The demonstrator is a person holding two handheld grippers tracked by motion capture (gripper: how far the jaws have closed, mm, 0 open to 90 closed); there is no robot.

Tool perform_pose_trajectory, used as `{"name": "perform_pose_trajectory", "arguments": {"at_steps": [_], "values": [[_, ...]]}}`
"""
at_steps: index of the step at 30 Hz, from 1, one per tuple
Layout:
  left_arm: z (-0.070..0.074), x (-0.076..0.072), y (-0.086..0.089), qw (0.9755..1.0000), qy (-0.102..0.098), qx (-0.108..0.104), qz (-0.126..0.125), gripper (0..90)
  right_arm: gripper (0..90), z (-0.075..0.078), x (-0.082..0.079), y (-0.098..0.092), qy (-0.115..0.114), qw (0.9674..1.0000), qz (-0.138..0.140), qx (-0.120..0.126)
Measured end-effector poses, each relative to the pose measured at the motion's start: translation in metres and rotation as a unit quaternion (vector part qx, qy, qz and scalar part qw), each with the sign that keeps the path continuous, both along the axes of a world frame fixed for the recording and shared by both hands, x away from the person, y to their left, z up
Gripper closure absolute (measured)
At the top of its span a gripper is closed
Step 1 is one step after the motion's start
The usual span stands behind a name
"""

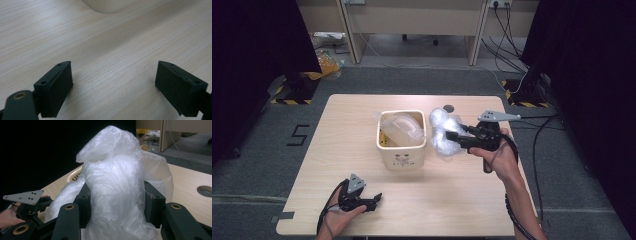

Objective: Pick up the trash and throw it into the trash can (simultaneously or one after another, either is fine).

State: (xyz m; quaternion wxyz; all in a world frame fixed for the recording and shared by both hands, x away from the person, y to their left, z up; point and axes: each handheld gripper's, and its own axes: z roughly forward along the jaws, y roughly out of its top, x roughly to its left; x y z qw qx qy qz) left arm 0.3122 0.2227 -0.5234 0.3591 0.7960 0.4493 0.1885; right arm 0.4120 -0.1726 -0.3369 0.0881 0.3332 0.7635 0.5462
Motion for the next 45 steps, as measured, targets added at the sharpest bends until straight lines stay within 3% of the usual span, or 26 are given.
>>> {"name": "perform_pose_trajectory", "arguments": {"at_steps": [5, 17, 29, 38, 45], "values": [[0.0, 0.0, 0.0, 1.0, -0.001, -0.002, 0.001, 13.6, 52.5, 0.01, 0.009, 0.02, 0.003, 0.9998, 0.018, -0.001], [0.0, 0.0, 0.0, 1.0, 0.0, -0.001, 0.001, 13.6, 52.6, 0.017, 0.026, 0.054, 0.016, 0.999, 0.042, -0.006], [0.0, 0.0, 0.0, 1.0, 0.0, -0.001, 0.001, 13.6, 52.6, 0.022, 0.044, 0.112, 0.027, 0.9959, 0.081, -0.032], [0.0, 0.0, 0.0, 1.0, 0.001, -0.002, 0.0, 13.6, 52.6, 0.012, 0.066, 0.144, 0.05, 0.9929, 0.093, -0.054], [0.0, -0.001, 0.0, 1.0, 0.002, -0.001, -0.001, 13.6, 52.6, -0.009, 0.082, 0.159, 0.076, 0.9894, 0.091, -0.084]]}}
